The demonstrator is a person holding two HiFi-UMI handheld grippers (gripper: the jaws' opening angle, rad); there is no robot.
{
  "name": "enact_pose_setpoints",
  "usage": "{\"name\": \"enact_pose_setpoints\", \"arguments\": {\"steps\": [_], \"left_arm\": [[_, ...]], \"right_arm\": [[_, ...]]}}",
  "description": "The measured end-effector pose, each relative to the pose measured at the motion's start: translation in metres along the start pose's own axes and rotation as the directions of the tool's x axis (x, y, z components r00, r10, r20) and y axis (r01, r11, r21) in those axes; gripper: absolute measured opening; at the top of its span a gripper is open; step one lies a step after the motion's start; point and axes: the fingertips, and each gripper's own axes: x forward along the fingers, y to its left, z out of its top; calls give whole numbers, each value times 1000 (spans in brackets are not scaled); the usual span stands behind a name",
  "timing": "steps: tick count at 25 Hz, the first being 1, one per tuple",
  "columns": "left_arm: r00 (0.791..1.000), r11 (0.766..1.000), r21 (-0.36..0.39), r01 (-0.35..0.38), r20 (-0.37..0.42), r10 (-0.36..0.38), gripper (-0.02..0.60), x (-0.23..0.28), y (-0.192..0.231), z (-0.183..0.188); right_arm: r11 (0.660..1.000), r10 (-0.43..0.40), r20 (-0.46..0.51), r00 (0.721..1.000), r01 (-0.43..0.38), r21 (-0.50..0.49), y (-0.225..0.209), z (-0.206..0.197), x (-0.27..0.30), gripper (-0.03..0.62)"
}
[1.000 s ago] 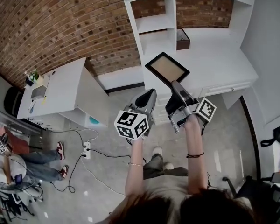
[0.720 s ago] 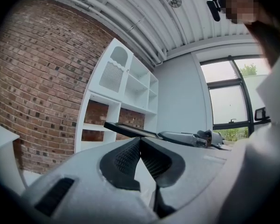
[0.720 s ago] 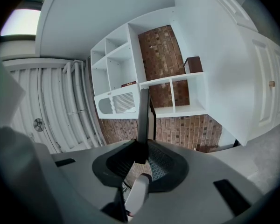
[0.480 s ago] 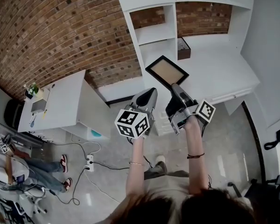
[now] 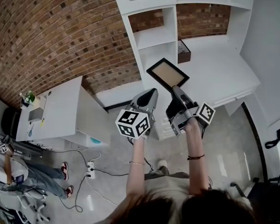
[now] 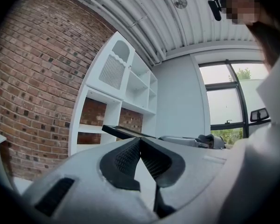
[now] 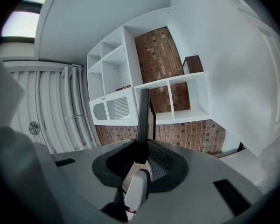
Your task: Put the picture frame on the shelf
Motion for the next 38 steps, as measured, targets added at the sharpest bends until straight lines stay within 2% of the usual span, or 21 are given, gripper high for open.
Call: {"name": "enact_pose_setpoints", "arguments": {"steps": [23,38], "left_arm": [[997,997,-21,80,-19,-80,11,41,46,-16],[997,997,-35,67,-28,-68,11,72,69,-25]], "right_arm": [[999,-20,58,998,23,-48,-31,26,40,71],[999,-28,56,998,30,-34,-48,54,68,71]]}}
